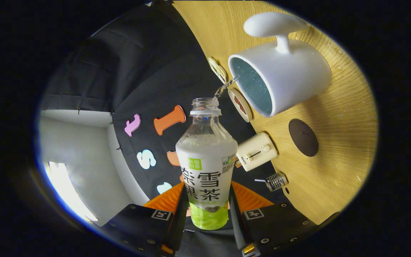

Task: Take the bottle from table, then pour the juice into the cup, finally place the bottle on the coaster

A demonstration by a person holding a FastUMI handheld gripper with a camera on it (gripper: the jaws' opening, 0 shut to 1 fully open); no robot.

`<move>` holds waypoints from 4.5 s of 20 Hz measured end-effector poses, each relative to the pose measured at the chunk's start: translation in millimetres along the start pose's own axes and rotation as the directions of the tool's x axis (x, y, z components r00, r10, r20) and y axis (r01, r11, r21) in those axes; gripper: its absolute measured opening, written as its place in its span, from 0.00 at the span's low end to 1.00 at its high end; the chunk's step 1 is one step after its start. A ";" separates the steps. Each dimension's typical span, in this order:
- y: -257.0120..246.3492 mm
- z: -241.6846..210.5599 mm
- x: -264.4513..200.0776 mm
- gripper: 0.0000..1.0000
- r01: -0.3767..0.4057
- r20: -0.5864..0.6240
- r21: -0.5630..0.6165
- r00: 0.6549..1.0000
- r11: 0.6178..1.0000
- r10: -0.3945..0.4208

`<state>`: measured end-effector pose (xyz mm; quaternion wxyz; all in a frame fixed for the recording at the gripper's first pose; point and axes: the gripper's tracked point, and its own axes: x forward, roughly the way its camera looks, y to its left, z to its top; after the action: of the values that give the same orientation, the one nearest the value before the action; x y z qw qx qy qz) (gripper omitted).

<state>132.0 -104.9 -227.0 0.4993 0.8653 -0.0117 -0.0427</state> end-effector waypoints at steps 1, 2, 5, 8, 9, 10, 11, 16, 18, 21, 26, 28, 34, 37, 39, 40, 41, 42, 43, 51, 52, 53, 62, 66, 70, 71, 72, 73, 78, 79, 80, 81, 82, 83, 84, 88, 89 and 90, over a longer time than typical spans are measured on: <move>-0.6 1.6 -0.4 0.59 0.001 0.005 0.008 1.000 1.000 -0.001; -1.3 2.5 0.0 0.58 0.000 0.006 0.017 1.000 1.000 0.000; 0.8 1.2 0.7 0.58 -0.004 0.009 0.041 1.000 0.999 0.004; 1.5 3.2 2.0 0.58 -0.017 0.022 0.063 1.000 0.998 0.016; 2.6 2.4 1.7 0.58 -0.023 0.027 0.077 0.999 0.997 0.021; 2.5 2.5 2.7 0.59 -0.028 0.030 0.090 0.999 0.996 0.025; 3.8 2.1 3.3 0.59 -0.033 0.034 0.102 0.999 0.994 0.030; 6.2 3.6 3.6 0.59 -0.054 0.042 0.147 0.998 0.988 0.048; 8.0 5.6 3.5 0.59 -0.069 0.058 0.176 0.997 0.982 0.060; 9.7 5.4 4.4 0.59 -0.088 0.075 0.207 0.994 0.974 0.073; 10.1 4.5 7.0 0.58 -0.094 0.071 0.213 0.994 0.972 0.081; 9.3 6.3 5.6 0.58 -0.087 0.066 0.197 0.995 0.977 0.076; -18.7 4.3 7.9 0.58 0.055 -0.010 -0.078 0.998 0.995 -0.056; -43.8 1.6 21.1 0.58 0.129 -0.007 -0.279 0.991 0.952 -0.136; -58.6 2.1 17.6 0.58 0.155 -0.020 -0.452 0.983 0.879 -0.184; -69.0 1.8 14.9 0.58 0.162 -0.025 -0.545 0.978 0.823 -0.209; -79.6 4.2 4.9 0.58 0.169 -0.023 -0.628 0.972 0.760 -0.235; -84.6 3.0 1.7 0.58 0.158 -0.031 -0.697 0.968 0.700 -0.250; -83.2 1.4 1.2 0.58 0.138 -0.040 -0.750 0.967 0.647 -0.252; -57.4 -17.3 14.3 0.59 -0.045 -0.063 -0.995 0.977 0.089 -0.204; -53.6 -16.8 13.3 0.59 -0.052 -0.055 -0.998 0.978 0.024 -0.202; -50.4 -17.4 12.7 0.59 -0.054 -0.044 -0.997 0.979 -0.047 -0.201; -69.0 -0.3 38.9 0.59 -0.039 0.080 -0.886 0.968 -0.462 -0.236; -79.3 7.6 42.8 0.59 -0.035 0.122 -0.850 0.957 -0.526 -0.262; -98.6 17.0 54.9 0.60 -0.051 0.138 -0.835 0.944 -0.547 -0.299; -104.1 19.3 59.9 0.60 -0.057 0.135 -0.839 0.941 -0.541 -0.309; -108.4 18.6 62.5 0.60 -0.065 0.125 -0.848 0.940 -0.526 -0.318; -112.0 17.5 64.0 0.60 -0.071 0.119 -0.853 0.938 -0.518 -0.324; -108.1 28.0 64.4 0.64 -0.031 0.153 -0.854 0.939 -0.520 -0.308; -105.8 30.8 63.7 0.65 -0.023 0.160 -0.857 0.938 -0.514 -0.308; -101.8 26.8 62.3 0.74 -0.022 0.151 -0.866 0.941 -0.500 -0.303; -97.6 23.4 62.6 0.83 -0.023 0.139 -0.874 0.945 -0.485 -0.296; -90.7 19.9 61.1 0.96 -0.021 0.128 -0.880 0.951 -0.474 -0.281; -83.3 17.9 58.3 0.98 -0.019 0.121 -0.887 0.955 -0.462 -0.271; -75.0 14.5 54.1 0.97 -0.014 0.113 -0.892 0.960 -0.451 -0.254; -33.3 3.9 33.9 0.97 0.030 0.107 -0.925 0.977 -0.380 -0.182; -25.5 -2.9 27.6 0.97 0.031 0.097 -0.934 0.981 -0.356 -0.170; -13.8 -8.9 21.6 0.97 0.028 0.085 -0.938 0.985 -0.345 -0.152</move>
<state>153.9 -91.7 -235.9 0.9885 0.0892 0.1152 -0.0405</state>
